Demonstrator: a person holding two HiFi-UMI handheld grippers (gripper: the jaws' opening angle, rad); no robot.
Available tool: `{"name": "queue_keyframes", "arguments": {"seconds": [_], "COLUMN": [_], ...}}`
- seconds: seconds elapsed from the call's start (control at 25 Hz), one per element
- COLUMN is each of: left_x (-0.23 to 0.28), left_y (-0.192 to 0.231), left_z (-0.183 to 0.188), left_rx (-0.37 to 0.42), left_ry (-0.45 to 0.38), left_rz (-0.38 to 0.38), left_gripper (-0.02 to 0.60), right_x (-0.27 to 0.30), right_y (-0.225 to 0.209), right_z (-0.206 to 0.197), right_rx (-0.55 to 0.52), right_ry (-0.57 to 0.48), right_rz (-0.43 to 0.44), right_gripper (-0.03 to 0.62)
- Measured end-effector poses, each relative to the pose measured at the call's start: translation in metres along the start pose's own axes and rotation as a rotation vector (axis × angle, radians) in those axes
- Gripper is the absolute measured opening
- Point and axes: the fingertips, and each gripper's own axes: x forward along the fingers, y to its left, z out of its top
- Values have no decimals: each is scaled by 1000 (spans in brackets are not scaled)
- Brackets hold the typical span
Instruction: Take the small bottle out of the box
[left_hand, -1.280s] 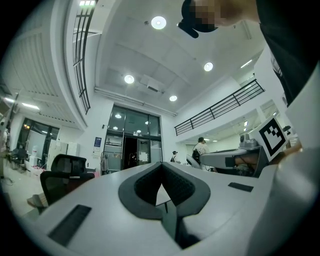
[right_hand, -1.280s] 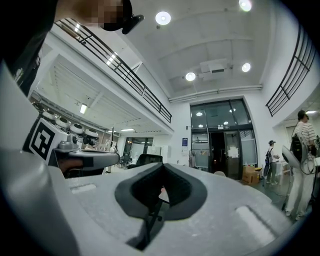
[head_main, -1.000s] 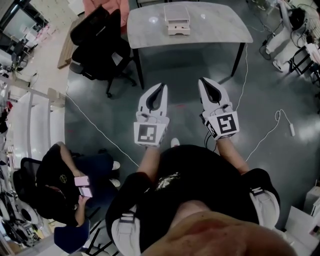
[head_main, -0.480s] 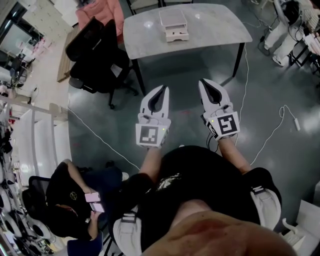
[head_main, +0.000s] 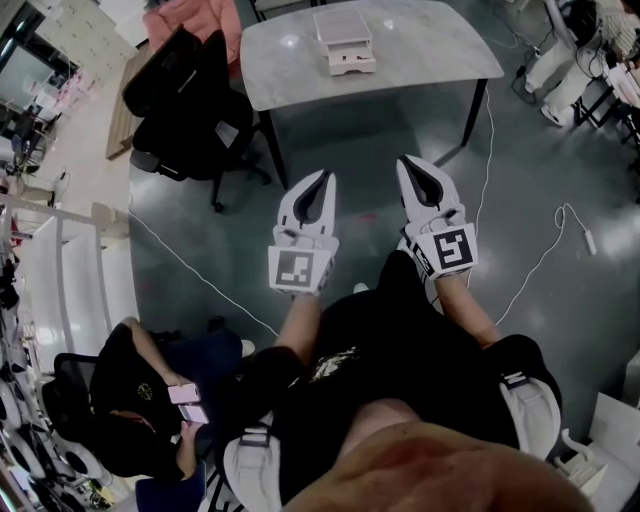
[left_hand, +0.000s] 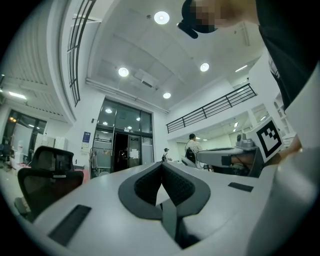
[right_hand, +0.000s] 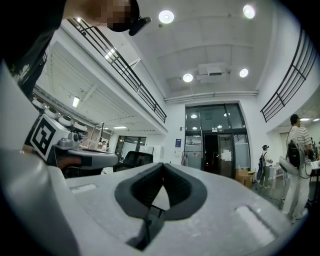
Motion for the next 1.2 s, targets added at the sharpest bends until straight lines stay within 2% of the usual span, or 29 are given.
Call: {"name": "queue_keyframes", "arguments": {"seconds": [0.36,0.64,0.8,1.0,1.2], "left_x": [22,61,82,121,172], "left_y": [16,18,25,41,47], "left_z": [-7,-5,-8,-12,-16], "left_rx": [29,42,30,31,41], "left_ry": [13,11,5,-9,-16], "left_rz": [11,-19,-9,1,-9], "left_gripper": [14,14,14,14,14], "right_x": [23,39,57,89,118], "right_y": [-15,-49,-67,-87,-127], "right_z": [-10,-18,-23,-30,-39], "right_rx": [9,-6,-10,-23,-35], "right_ry": [-21,-15,-24,-35,-40], "right_rz": [9,-25,-22,3,10], "right_gripper": [-5,-5,-5,-5,-3]}}
